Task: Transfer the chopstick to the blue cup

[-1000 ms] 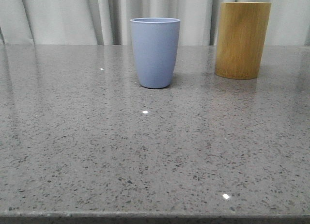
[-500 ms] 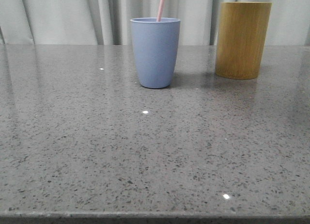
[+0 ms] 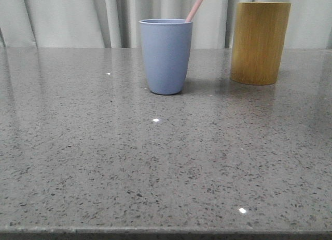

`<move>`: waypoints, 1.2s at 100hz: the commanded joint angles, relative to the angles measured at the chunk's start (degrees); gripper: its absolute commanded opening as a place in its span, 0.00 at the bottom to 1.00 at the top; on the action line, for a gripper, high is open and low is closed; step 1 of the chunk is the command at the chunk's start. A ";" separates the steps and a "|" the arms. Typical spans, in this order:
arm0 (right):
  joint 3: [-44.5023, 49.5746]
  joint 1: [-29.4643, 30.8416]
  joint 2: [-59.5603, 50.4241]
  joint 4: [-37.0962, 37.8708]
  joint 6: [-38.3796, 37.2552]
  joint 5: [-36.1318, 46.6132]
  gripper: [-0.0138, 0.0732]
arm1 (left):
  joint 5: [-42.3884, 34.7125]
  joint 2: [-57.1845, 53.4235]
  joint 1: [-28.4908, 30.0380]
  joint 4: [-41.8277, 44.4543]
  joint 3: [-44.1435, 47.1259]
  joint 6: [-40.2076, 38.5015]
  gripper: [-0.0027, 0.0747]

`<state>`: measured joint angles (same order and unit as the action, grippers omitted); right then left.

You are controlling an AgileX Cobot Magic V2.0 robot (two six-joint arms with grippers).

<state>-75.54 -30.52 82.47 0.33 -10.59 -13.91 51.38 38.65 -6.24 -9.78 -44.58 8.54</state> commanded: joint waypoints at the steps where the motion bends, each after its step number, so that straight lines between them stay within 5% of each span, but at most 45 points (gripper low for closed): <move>1: -2.00 1.74 -5.61 1.90 0.33 1.19 0.75 | -3.14 -0.03 0.11 -1.10 -1.40 -0.39 0.70; 54: 5.34 15.47 -28.91 9.79 0.33 -20.68 0.75 | -3.14 -0.03 0.11 -1.10 -1.40 -0.39 0.70; 94: 25.83 16.34 -50.15 11.68 -1.24 -27.00 0.75 | -3.14 -0.03 0.11 -1.10 -1.40 -0.39 0.70; 120: 30.83 16.34 -56.17 11.97 -4.36 -35.45 0.75 | -3.14 -0.03 0.11 -1.10 -1.40 -0.39 0.70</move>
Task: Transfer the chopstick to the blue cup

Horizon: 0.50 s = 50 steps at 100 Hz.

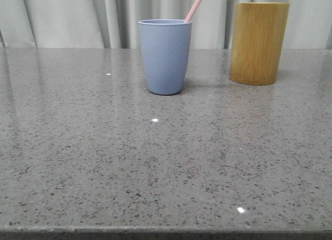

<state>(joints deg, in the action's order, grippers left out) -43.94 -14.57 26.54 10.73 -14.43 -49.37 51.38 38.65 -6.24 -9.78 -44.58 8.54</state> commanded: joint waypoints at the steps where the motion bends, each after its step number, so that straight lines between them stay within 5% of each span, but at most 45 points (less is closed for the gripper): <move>1: -0.77 0.39 -0.23 1.57 -0.52 -0.29 0.75 | -3.14 -0.03 0.11 -1.10 -1.40 -0.39 0.70; 30: -0.77 0.39 -0.23 1.57 -0.57 -0.56 0.74 | -3.14 -0.03 0.11 -1.10 -1.40 -0.39 0.68; 50: -0.77 0.39 -0.23 1.57 -0.57 0.10 0.42 | -3.50 -0.03 0.11 -1.10 -1.40 -0.39 0.38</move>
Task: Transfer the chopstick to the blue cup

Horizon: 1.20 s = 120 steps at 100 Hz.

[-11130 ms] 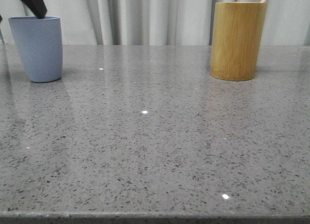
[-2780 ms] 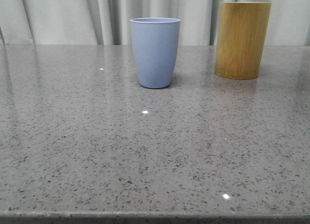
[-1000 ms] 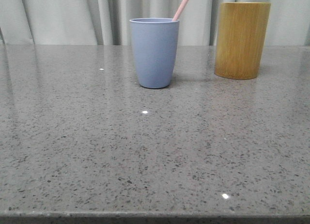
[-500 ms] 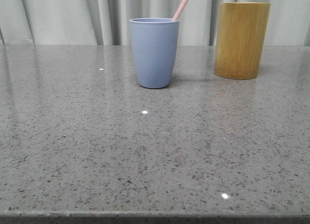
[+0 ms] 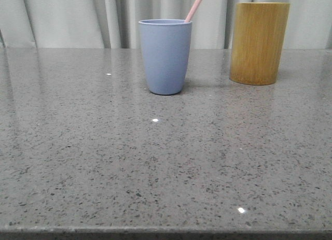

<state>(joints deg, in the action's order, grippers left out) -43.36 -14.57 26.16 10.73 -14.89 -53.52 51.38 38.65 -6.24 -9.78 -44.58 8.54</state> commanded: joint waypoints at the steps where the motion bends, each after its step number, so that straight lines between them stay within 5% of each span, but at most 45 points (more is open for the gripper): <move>1: -1.35 0.39 0.14 1.57 -0.11 4.26 0.39 | -3.50 -0.03 0.11 -1.10 -1.40 -0.39 0.36; 20: -1.35 0.39 0.14 1.57 -0.13 4.09 0.01 | -3.53 -0.03 0.11 -1.10 -1.40 -0.39 0.01; 103: -1.35 0.39 0.14 1.52 -0.13 4.04 0.02 | -3.53 -0.03 0.11 -1.10 -1.20 -0.39 0.01; 120: -1.35 0.39 0.14 1.52 -0.13 4.04 0.02 | -8.43 -1.37 0.11 1.68 1.08 -0.39 0.01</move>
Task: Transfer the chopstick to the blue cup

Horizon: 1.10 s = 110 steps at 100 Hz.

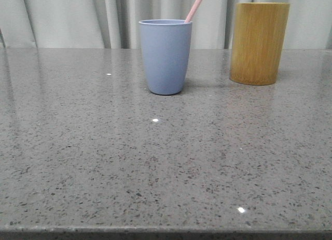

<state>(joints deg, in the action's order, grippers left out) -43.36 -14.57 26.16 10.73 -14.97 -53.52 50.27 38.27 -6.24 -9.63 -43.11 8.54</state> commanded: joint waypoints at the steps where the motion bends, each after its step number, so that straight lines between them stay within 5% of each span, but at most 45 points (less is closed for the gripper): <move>1: -1.35 0.39 0.14 1.52 -0.05 4.04 0.02 | -8.68 -1.36 0.11 1.77 -0.21 -0.39 0.01; 22: -1.35 0.39 0.14 1.52 -0.05 4.04 0.02 | -30.87 -12.16 0.11 2.27 11.90 -0.39 0.01; 38: -1.35 0.39 0.14 1.52 -0.05 4.04 0.02 | -40.41 -22.26 0.11 3.91 23.14 -0.39 0.01; 69: -1.35 0.39 0.14 1.52 -0.05 4.04 0.02 | -43.53 -36.64 0.11 5.34 36.37 -0.39 0.01; 110: -1.35 0.39 0.14 1.52 -0.05 4.01 0.02 | -53.75 -40.52 0.25 8.32 43.79 -5.60 0.01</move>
<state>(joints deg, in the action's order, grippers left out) -43.36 -14.57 26.13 10.73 -15.01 -53.52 2.49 -0.25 -6.12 -2.22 0.14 6.13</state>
